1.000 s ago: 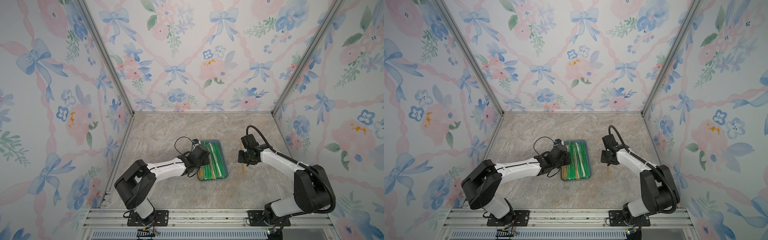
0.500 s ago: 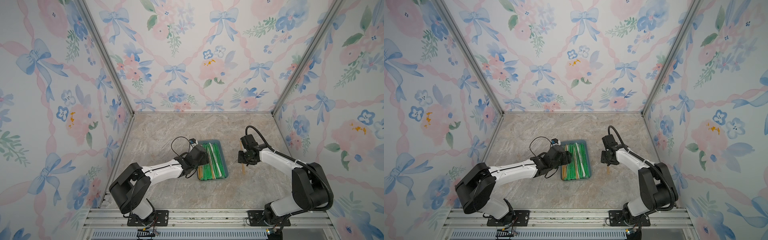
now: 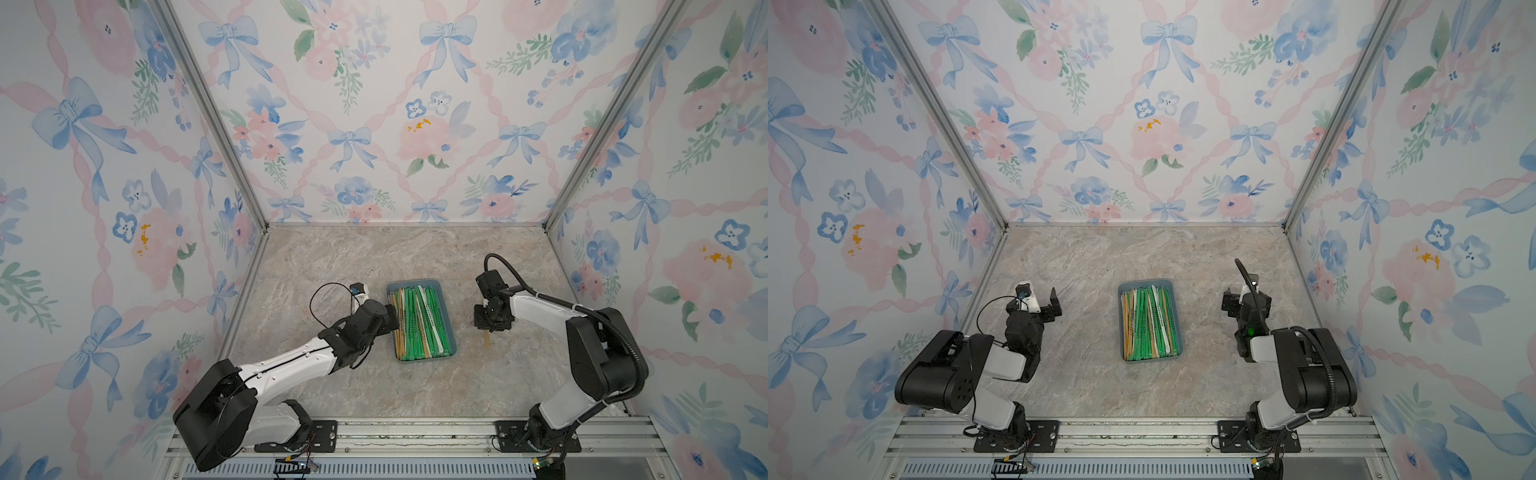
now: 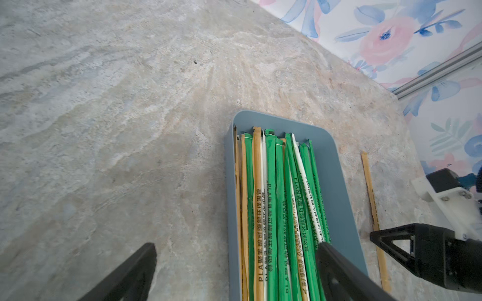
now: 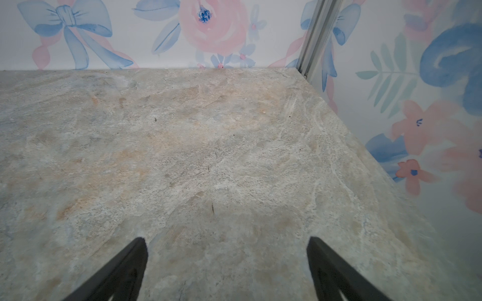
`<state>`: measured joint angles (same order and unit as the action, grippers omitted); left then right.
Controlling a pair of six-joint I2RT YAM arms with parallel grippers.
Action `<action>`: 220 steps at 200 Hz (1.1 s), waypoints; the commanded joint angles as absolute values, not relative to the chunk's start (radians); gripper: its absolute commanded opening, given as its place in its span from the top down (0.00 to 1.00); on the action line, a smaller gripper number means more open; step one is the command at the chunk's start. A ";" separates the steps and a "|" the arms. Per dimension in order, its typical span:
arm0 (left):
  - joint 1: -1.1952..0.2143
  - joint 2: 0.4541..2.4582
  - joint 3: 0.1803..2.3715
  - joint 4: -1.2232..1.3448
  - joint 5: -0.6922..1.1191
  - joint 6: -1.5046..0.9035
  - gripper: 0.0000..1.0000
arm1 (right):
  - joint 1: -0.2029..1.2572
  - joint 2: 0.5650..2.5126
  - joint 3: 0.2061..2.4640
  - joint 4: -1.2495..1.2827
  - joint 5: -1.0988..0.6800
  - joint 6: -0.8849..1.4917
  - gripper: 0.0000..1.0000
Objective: Put the straws into the storage box
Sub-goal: Pick up the straw from the center of the board, then place the straw in the storage box.
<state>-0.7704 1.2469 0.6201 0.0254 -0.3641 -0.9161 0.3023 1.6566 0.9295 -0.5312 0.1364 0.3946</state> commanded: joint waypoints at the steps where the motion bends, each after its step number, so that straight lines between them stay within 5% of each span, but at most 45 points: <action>1: -0.751 1.211 0.605 0.017 -0.384 -0.891 0.02 | 0.282 1.694 0.950 -0.561 0.156 0.384 0.72; 79: -0.714 1.177 0.578 0.017 -0.379 -0.884 0.02 | 0.295 1.522 0.936 -0.543 0.082 0.408 0.94; 125: -0.686 1.155 0.561 0.017 -0.376 -0.876 0.02 | 0.447 1.373 0.962 -0.475 -0.031 0.461 0.94; 192: -0.676 1.148 0.550 0.017 -0.359 -0.874 0.02 | 0.632 1.523 0.971 -0.439 -0.033 0.520 0.94; 220: -0.673 1.139 0.543 0.017 -0.361 -0.873 0.02 | 0.634 1.542 0.980 -0.450 -0.016 0.517 0.87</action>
